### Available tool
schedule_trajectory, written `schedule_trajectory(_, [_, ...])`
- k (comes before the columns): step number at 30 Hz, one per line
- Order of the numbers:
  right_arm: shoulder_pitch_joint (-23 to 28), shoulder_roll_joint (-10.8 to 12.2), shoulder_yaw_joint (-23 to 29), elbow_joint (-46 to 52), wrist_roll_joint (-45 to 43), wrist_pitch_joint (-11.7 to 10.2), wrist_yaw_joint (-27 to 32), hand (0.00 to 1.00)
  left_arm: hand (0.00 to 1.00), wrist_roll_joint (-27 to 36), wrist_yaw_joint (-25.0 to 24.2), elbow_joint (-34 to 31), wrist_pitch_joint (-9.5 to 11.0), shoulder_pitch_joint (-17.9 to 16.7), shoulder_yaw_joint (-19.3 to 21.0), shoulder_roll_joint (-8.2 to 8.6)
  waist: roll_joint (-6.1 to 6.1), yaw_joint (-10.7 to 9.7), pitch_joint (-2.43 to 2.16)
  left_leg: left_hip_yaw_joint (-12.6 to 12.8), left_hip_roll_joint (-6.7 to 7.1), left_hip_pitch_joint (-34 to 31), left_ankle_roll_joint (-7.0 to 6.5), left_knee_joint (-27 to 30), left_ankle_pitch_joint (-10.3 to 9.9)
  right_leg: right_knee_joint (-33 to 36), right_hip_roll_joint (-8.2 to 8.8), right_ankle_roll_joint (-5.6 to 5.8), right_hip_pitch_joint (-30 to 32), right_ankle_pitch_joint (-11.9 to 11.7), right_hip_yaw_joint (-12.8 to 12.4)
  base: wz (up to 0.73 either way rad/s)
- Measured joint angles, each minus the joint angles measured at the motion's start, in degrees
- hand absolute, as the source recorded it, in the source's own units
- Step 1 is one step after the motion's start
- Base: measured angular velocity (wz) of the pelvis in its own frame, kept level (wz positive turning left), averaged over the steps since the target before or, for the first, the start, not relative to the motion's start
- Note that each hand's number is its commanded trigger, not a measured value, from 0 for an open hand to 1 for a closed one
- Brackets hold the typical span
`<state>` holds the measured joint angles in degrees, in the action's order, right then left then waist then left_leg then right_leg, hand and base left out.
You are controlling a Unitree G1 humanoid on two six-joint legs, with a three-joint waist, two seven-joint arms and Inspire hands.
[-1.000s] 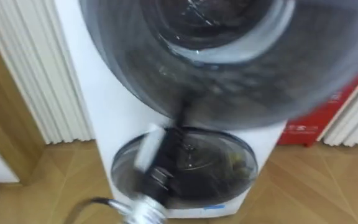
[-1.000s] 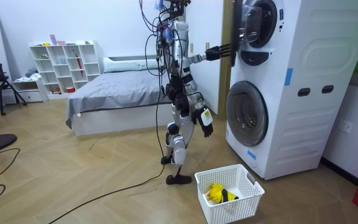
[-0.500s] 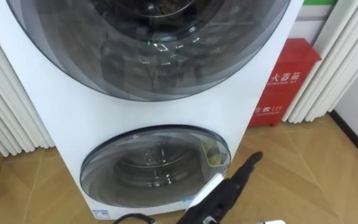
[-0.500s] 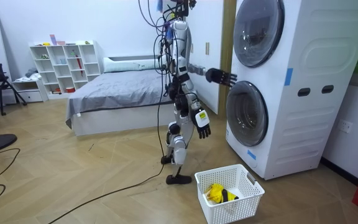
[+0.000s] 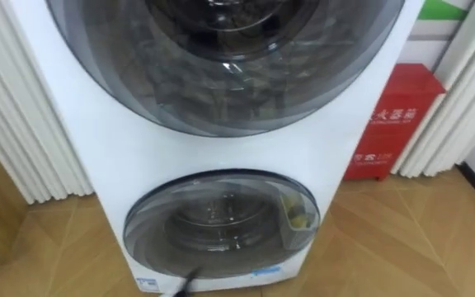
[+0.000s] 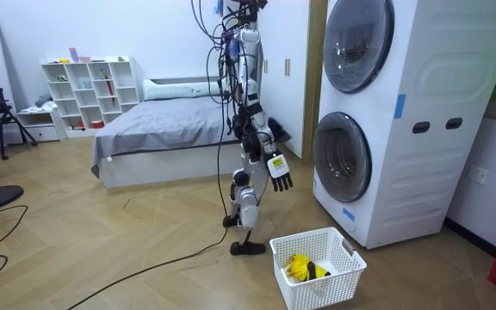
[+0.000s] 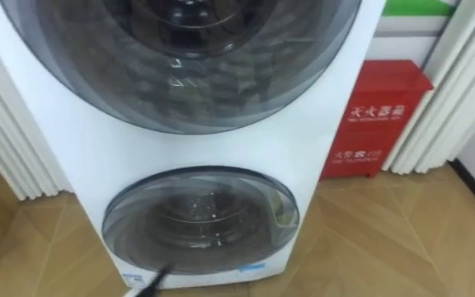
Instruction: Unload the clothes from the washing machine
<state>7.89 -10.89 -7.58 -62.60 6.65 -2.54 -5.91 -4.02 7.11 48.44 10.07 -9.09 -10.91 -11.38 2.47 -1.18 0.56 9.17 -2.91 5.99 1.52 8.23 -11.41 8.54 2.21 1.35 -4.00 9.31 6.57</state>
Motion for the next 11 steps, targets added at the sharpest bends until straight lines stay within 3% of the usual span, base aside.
schedule_trajectory(2, [-0.11, 0.55, 1.20, -2.60, 4.48, -0.01, 0.01, 0.00, 0.00, 0.09, 3.75, 8.11, -0.26, -2.10, 4.64, -0.67, -0.36, 0.17, -0.09, -0.02, -0.31, 0.82, 0.22, -0.53, -0.38, -0.04, -0.29, 0.00, -0.28, 0.00, 0.49, 0.05])
schedule_trajectory(5, [-0.21, 1.59, 2.70, -4.42, 7.99, -0.04, 0.13, 0.00, 0.00, 0.07, 7.49, 12.46, -1.02, -5.26, 7.53, -0.86, -0.75, 0.27, 0.11, -0.11, -0.37, 1.63, 0.23, -0.88, -0.58, -0.02, -0.39, 0.00, -1.01, 0.00, 0.52, 0.02])
schedule_trajectory(9, [-0.82, 2.10, 3.35, -7.08, 10.33, -0.06, -0.28, 0.00, 0.00, -0.30, 8.61, 17.32, -2.70, -5.77, 9.66, 1.92, -1.05, 0.48, 0.01, -0.07, -0.42, 2.04, 0.20, -0.74, -0.77, 0.01, -0.46, 0.00, -2.05, 0.00, 0.45, -0.02])
schedule_trajectory(11, [-1.09, 2.26, 3.34, -8.96, 12.60, -0.10, -0.53, 0.00, 0.00, -0.68, 8.41, 19.29, -4.51, -5.78, 9.66, 3.46, -1.10, 0.67, -0.01, -0.06, -0.49, 2.65, 0.28, -0.61, -0.82, -0.03, -0.56, 0.00, -2.67, 0.00, 0.18, 0.00])
